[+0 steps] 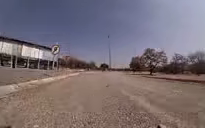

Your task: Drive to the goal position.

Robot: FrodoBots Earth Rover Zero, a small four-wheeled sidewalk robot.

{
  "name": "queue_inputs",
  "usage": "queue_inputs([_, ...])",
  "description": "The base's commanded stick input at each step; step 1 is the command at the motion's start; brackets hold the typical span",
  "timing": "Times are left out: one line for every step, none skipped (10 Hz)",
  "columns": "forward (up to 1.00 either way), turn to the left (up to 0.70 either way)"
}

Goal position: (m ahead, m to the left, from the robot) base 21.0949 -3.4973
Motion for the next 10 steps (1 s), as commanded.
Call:
queue_inputs([1.00,0.00])
queue_inputs([1.00,0.00])
queue_inputs([1.00,0.00])
queue_inputs([1.00,0.00])
queue_inputs([1.00,0.00])
queue_inputs([1.00,0.00])
queue_inputs([1.00,0.00])
queue_inputs([1.00,0.00])
queue_inputs([1.00,0.00])
queue_inputs([1.00,0.00])
